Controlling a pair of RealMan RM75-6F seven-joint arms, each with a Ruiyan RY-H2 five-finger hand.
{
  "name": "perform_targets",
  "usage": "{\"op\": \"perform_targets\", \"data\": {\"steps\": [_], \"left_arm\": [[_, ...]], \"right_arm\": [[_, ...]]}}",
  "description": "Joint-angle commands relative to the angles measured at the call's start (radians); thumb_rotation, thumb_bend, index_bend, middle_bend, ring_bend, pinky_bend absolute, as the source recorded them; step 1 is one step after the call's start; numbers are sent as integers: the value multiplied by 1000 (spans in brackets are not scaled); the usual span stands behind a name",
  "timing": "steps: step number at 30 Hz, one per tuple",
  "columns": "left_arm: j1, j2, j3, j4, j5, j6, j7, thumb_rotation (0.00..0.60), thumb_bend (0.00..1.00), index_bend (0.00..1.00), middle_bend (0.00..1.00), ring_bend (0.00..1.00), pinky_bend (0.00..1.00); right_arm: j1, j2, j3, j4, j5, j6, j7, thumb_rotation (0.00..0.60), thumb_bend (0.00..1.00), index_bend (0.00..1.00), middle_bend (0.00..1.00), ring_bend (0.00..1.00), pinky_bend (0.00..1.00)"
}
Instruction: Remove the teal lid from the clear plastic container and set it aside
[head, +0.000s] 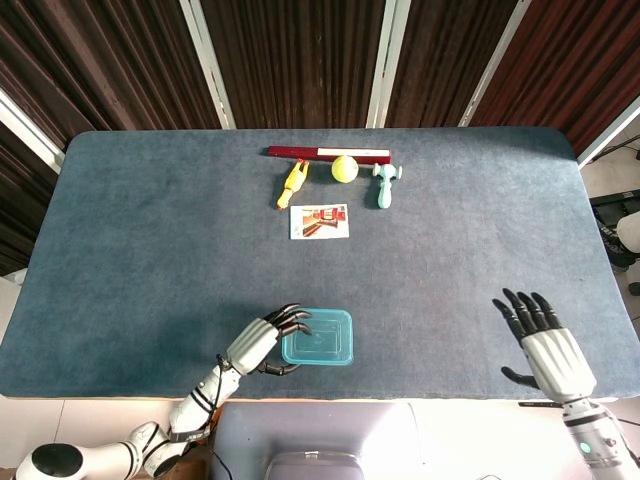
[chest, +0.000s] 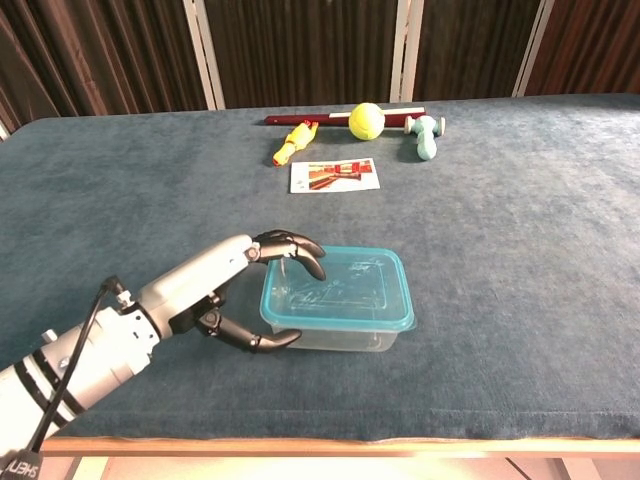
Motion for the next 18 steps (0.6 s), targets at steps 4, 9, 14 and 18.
{"op": "perform_targets", "data": {"steps": [4,9,14,18], "left_arm": [[12,4,9,-16,9,5,11,600,390,341,426,305,449],[12,0,4,-16,5,-4,13,600,390,336,426,305,450],[11,-11,-4,-16,2,-8,6,600,389,320,425,304,449],[9,-19,-5,-8,4,-11,7,600,389,317,425,304,443]], "right_arm": [[130,-90,15,24,-66,-137,-55,600,55,0,0,0,0],[219,-182,18,90,-120,-201,-23,600,92,61,0,0,0],[295,-277,-2,183,-187,-217,88,600,199,309,0,0,0],[321,-322,-14,229,-217,-205,127,600,262,413,0,0,0]]}}
